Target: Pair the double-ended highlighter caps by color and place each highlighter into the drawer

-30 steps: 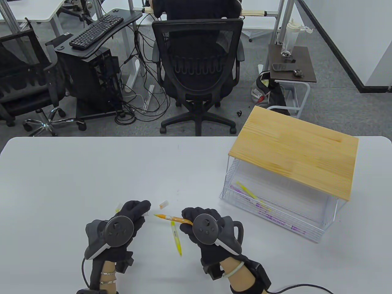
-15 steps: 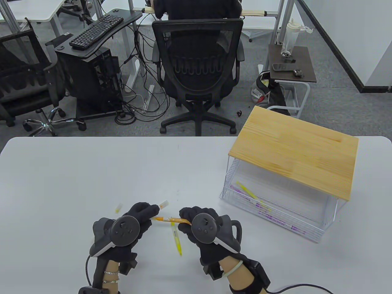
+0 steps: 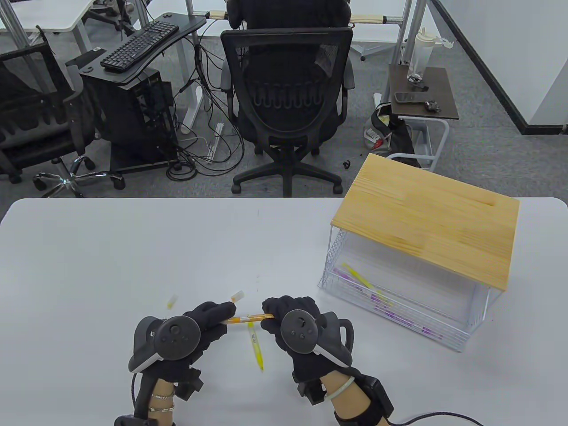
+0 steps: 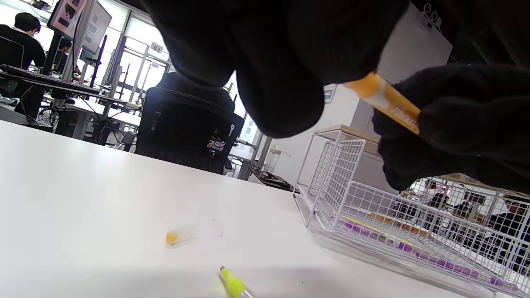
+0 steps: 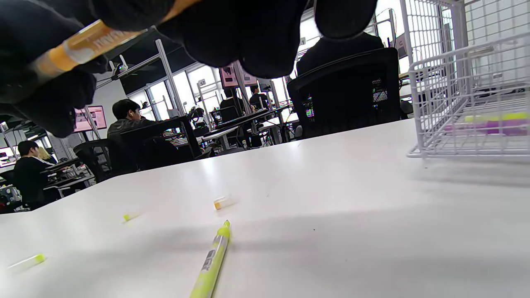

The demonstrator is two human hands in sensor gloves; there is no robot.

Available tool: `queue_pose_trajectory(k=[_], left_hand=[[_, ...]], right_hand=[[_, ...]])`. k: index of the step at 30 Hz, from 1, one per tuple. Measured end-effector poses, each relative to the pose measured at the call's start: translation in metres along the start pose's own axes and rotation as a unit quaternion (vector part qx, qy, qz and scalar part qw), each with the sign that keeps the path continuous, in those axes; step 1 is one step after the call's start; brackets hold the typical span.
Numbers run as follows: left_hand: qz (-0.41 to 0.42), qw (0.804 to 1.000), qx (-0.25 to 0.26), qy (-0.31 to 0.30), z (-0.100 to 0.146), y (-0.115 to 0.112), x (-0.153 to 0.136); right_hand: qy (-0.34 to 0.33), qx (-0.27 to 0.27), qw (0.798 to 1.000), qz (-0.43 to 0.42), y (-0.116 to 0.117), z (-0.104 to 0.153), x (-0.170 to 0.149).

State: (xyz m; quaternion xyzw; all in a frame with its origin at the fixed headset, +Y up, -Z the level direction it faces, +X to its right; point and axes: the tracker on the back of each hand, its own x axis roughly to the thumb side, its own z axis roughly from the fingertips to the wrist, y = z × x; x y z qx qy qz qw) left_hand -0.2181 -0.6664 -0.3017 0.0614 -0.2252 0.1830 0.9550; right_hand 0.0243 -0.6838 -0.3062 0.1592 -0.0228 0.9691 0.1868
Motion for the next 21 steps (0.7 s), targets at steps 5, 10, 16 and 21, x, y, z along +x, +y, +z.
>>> queue_pose_trajectory(k=[5, 10, 16, 21], left_hand=[[-0.008, 1.000, -0.003, -0.005, 0.000, -0.002, 0.002], [-0.012, 1.000, -0.003, -0.014, 0.001, -0.001, 0.006], [-0.036, 0.999, 0.003, -0.012, 0.001, -0.002, 0.009], [-0.037, 0.999, -0.002, 0.003, -0.002, -0.002, 0.011]], right_hand=[[-0.010, 0.012, 1.000, -0.023, -0.003, 0.001, -0.001], [-0.020, 0.015, 0.999, -0.038, -0.007, 0.004, 0.000], [-0.026, 0.048, 0.997, -0.061, -0.002, 0.000, -0.005], [-0.006, 0.043, 0.999, -0.026, 0.004, -0.004, -0.006]])
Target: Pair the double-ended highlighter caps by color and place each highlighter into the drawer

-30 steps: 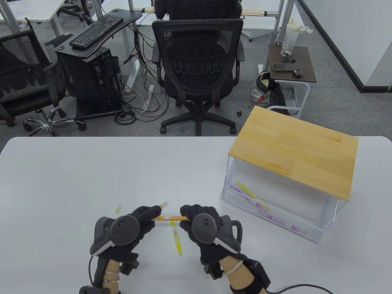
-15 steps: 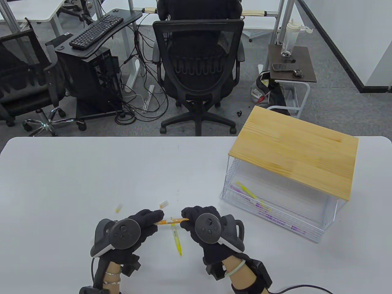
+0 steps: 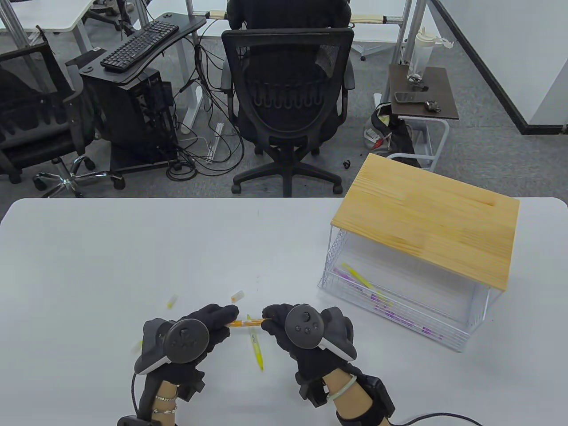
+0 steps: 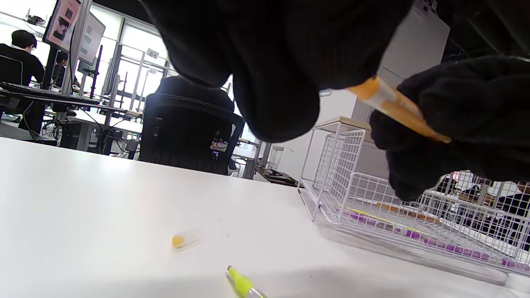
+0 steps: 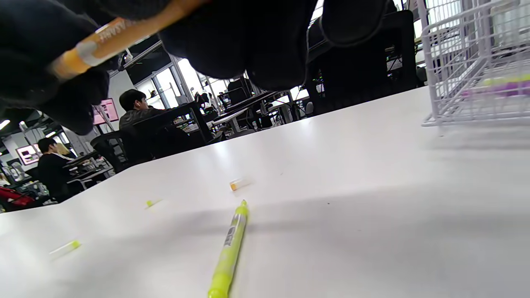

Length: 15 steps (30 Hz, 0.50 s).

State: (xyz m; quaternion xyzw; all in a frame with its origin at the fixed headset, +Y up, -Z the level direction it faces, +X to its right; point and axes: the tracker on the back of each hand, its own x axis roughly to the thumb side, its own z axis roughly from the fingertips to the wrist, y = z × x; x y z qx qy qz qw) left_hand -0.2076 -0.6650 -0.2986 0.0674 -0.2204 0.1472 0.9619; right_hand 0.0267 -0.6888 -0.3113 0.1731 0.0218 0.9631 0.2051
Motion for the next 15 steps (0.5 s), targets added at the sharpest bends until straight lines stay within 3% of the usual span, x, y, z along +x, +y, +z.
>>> queue_pose_trajectory(k=[9, 15], left_hand=[[0.001, 0.999, -0.034, -0.010, -0.013, -0.023, 0.013], [0.042, 0.998, -0.036, -0.026, -0.017, -0.034, 0.017]], right_hand=[[-0.015, 0.018, 0.999, 0.039, 0.019, -0.001, 0.017], [-0.006, -0.008, 0.996, 0.087, 0.022, 0.002, 0.022]])
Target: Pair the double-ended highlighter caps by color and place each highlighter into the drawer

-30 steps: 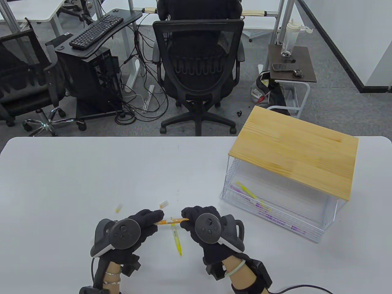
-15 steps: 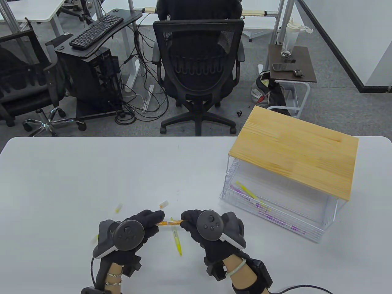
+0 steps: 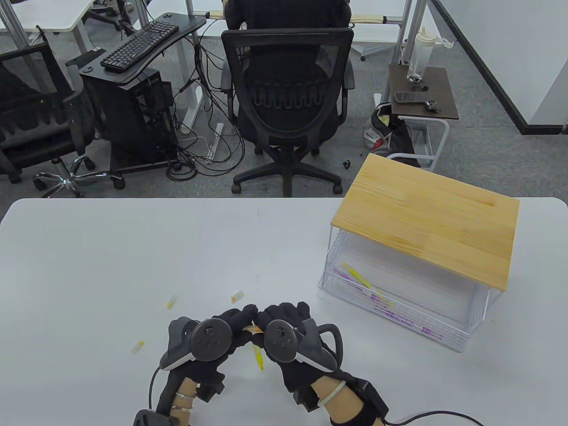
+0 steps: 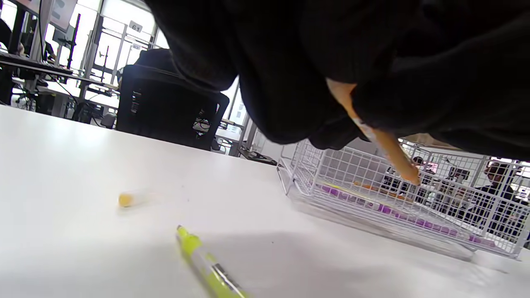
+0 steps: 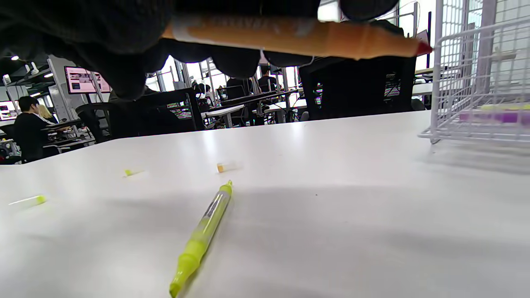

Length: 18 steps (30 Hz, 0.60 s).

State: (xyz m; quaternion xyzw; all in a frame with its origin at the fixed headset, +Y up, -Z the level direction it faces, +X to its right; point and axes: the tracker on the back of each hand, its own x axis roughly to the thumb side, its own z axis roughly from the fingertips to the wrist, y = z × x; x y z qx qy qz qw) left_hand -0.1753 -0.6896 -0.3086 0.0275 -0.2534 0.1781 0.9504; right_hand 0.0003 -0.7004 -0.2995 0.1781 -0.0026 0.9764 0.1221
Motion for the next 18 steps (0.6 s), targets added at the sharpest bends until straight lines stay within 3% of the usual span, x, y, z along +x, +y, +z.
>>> queue_pose_trajectory(k=[9, 18], left_hand=[[-0.021, 1.000, 0.016, 0.008, 0.006, 0.009, -0.002], [-0.059, 0.994, 0.035, 0.080, 0.015, 0.015, -0.033]], right_hand=[[0.004, -0.006, 1.000, -0.019, -0.005, 0.000, -0.004], [0.008, -0.002, 0.991, -0.137, -0.023, -0.001, -0.035]])
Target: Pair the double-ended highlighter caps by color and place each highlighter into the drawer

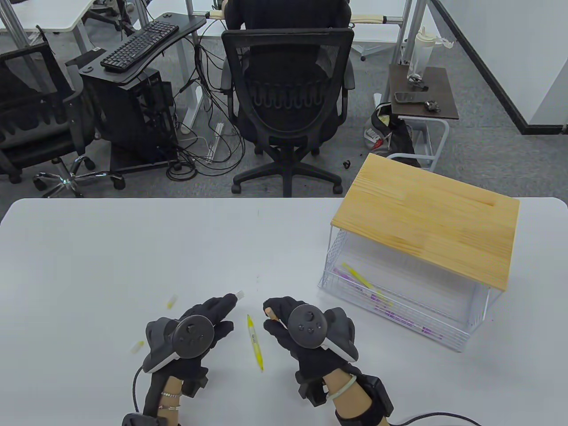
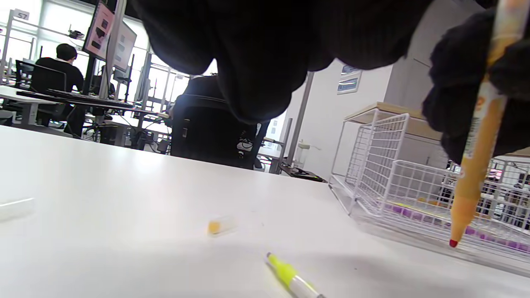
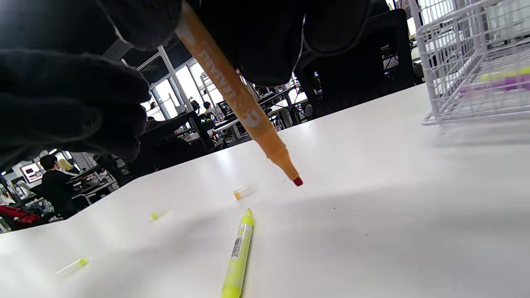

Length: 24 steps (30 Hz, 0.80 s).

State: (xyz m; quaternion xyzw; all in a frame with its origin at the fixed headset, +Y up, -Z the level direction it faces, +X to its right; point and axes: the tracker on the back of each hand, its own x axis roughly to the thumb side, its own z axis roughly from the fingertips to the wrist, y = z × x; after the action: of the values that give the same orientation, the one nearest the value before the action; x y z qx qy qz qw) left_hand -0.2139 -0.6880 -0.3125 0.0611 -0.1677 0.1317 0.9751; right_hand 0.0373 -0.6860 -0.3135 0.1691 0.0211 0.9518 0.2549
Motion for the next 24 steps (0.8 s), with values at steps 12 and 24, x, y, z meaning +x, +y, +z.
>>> queue_pose_trajectory(k=[12, 24], left_hand=[[-0.046, 0.998, -0.026, 0.037, -0.005, -0.013, -0.013], [-0.095, 0.990, -0.067, 0.085, -0.017, -0.034, -0.025]], right_hand=[[0.013, 0.006, 0.997, -0.078, -0.016, -0.006, -0.027], [0.012, -0.042, 0.991, -0.127, -0.050, 0.005, -0.037]])
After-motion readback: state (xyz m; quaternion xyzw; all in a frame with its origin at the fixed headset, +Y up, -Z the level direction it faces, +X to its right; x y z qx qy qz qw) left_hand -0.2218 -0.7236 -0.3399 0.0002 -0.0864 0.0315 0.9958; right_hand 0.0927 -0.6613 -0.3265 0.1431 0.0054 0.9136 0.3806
